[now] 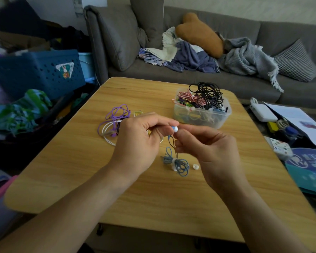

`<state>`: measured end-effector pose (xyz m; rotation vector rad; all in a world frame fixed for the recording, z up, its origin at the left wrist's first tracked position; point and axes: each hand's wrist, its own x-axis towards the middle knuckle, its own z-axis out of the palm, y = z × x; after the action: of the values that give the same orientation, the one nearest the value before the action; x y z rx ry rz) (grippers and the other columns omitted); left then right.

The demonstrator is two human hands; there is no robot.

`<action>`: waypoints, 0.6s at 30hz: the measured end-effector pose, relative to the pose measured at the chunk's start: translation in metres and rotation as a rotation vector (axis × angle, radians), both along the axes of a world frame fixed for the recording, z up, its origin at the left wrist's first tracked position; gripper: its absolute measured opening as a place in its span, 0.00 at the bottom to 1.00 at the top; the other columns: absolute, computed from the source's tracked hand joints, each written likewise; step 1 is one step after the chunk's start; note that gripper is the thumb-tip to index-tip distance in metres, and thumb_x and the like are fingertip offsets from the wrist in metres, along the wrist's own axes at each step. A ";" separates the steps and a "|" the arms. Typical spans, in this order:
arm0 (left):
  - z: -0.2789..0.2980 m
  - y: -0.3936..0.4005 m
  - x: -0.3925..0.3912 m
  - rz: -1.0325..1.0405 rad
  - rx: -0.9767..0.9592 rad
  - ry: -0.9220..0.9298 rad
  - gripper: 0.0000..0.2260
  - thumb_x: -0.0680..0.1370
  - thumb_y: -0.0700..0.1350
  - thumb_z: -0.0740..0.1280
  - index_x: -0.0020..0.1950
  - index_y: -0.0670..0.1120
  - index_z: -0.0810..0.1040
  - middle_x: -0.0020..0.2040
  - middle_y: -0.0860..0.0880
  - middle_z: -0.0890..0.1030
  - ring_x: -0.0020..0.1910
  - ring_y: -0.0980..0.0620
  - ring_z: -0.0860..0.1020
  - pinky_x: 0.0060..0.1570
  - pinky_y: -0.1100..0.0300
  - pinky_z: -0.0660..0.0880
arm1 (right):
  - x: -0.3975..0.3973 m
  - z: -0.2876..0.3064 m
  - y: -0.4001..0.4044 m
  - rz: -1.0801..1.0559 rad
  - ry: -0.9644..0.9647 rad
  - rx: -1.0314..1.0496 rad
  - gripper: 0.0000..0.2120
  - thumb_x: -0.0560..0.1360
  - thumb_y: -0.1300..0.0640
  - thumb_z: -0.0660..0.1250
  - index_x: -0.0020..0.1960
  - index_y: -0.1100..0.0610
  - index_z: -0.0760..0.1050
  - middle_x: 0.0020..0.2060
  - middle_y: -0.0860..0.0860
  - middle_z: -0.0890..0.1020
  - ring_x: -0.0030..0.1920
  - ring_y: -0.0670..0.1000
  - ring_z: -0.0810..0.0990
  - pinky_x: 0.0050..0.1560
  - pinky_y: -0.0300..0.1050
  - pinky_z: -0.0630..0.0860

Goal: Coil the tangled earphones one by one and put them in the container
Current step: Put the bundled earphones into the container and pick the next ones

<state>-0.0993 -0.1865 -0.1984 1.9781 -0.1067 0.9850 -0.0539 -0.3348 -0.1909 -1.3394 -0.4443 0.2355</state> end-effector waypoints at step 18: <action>0.001 0.006 -0.005 -0.137 -0.069 0.189 0.09 0.72 0.40 0.74 0.47 0.53 0.80 0.37 0.53 0.84 0.39 0.56 0.82 0.45 0.55 0.78 | 0.013 -0.003 -0.003 0.180 0.115 -0.034 0.07 0.67 0.62 0.71 0.42 0.65 0.81 0.33 0.59 0.83 0.31 0.51 0.81 0.33 0.41 0.79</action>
<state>-0.1039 -0.1803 -0.1977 1.9624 -0.1005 0.7020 -0.0413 -0.3378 -0.1940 -1.3122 -0.4656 0.4682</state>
